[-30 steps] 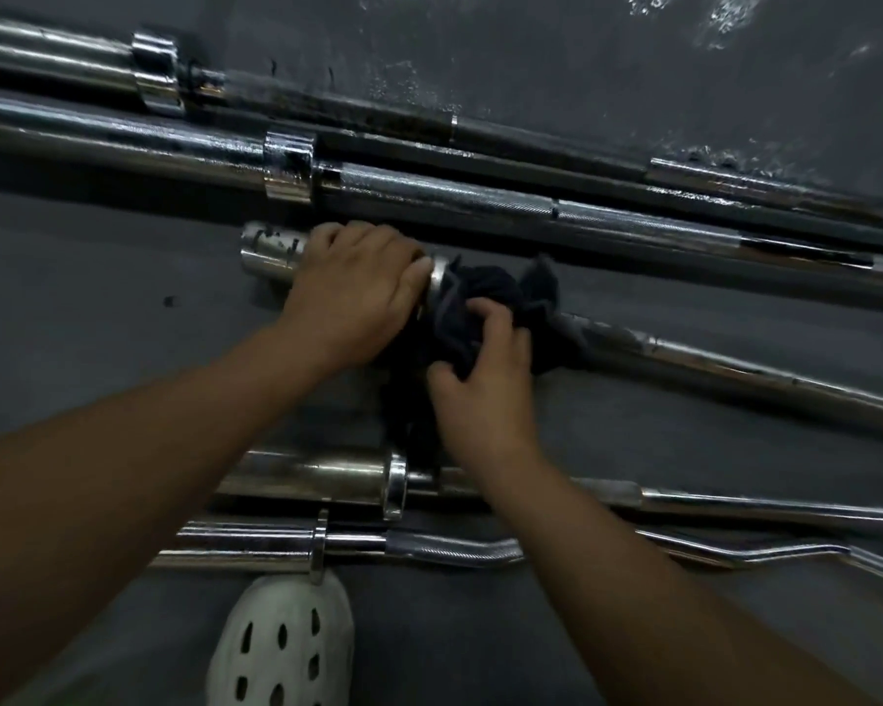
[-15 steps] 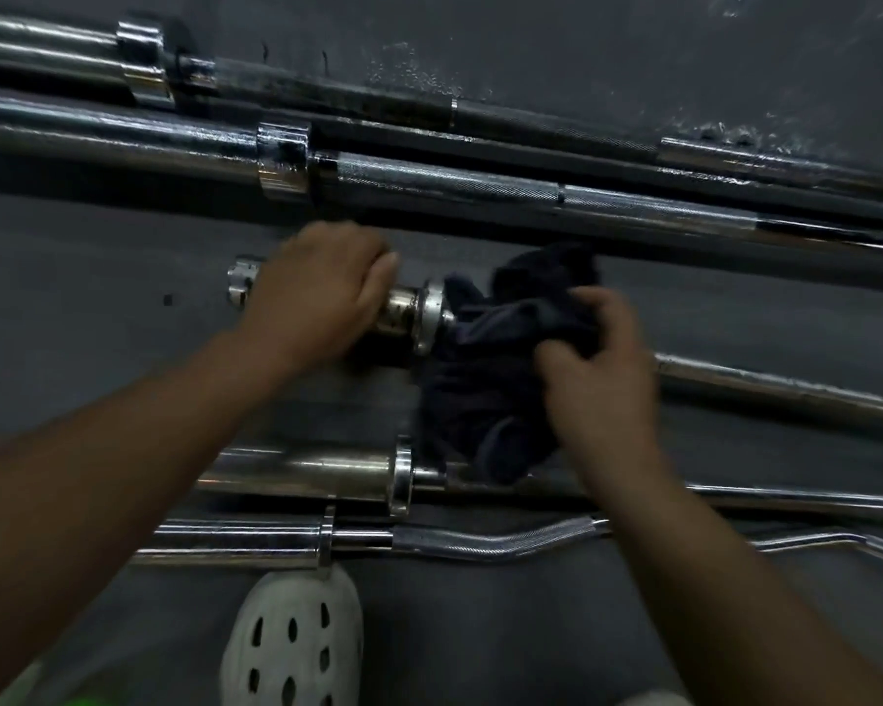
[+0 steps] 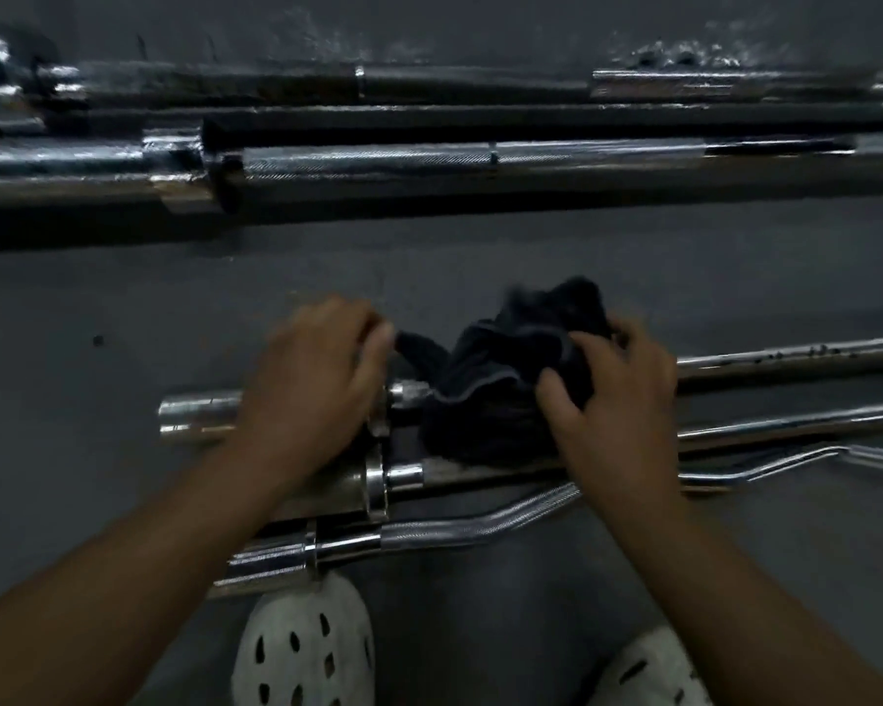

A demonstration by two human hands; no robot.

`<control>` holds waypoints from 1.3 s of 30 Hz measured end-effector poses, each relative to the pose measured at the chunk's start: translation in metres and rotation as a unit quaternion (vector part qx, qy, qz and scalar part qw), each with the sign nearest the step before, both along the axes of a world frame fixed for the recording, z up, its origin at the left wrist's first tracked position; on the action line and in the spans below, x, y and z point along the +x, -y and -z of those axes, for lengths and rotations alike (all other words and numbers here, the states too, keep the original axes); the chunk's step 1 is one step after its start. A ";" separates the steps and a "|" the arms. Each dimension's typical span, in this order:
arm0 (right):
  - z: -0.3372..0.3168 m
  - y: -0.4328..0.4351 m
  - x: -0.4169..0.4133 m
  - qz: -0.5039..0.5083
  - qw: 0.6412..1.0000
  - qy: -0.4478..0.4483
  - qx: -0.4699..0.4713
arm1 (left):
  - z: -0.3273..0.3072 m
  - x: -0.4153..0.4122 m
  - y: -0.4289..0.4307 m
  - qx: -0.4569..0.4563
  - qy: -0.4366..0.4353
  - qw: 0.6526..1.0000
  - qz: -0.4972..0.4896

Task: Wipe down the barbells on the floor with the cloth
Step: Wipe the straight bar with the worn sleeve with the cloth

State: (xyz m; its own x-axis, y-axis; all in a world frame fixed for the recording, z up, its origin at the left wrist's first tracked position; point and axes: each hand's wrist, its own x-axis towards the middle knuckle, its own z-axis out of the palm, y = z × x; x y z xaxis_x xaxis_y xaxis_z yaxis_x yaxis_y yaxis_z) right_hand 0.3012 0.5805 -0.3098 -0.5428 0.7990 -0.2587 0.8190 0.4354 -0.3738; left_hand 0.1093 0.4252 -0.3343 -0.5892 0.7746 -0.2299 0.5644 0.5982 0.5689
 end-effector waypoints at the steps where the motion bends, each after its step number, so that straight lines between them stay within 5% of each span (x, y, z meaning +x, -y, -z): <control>1: 0.005 0.017 -0.003 0.045 0.999 0.015 -0.004 | 0.001 0.013 -0.006 0.007 0.000 0.999 0.033; 5: 0.017 0.089 -0.026 -0.083 0.994 0.071 0.009 | 0.010 0.014 -0.005 0.059 0.011 0.997 0.038; 10: 0.014 0.010 -0.026 -0.229 0.972 0.043 0.033 | 0.008 -0.012 -0.024 0.091 -0.018 0.993 0.074; 12: 0.017 -0.024 -0.011 -0.174 0.983 0.010 0.053 | 0.007 -0.042 -0.043 0.111 -0.029 0.993 0.039; 17: 0.026 -0.017 -0.031 0.161 0.983 -0.032 0.083 | 0.008 -0.053 -0.052 0.091 -0.092 0.988 0.083; 24: 0.006 0.003 -0.083 -0.154 0.988 0.024 -0.009 | 0.013 -0.041 -0.052 0.044 -0.129 0.986 0.095; 30: -0.037 -0.053 -0.059 -0.045 0.967 0.251 -0.014 | -0.004 -0.032 -0.038 -0.047 -0.055 0.988 0.136; 35: -0.029 -0.051 -0.046 -0.091 0.971 0.219 0.003 | -0.016 -0.029 -0.031 -0.142 0.032 0.977 0.158; 39: 0.001 -0.021 0.002 -0.104 0.977 0.185 -0.018 | -0.017 -0.018 -0.038 -0.096 0.011 0.983 0.154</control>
State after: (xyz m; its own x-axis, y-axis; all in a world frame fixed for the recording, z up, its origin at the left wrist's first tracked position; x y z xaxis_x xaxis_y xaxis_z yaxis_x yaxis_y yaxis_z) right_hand 0.3030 0.6017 -0.3111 -0.5560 0.6685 -0.4939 0.7966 0.5982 -0.0871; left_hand 0.0913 0.4636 -0.3177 -0.3268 0.8571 -0.3982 0.7249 0.4977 0.4763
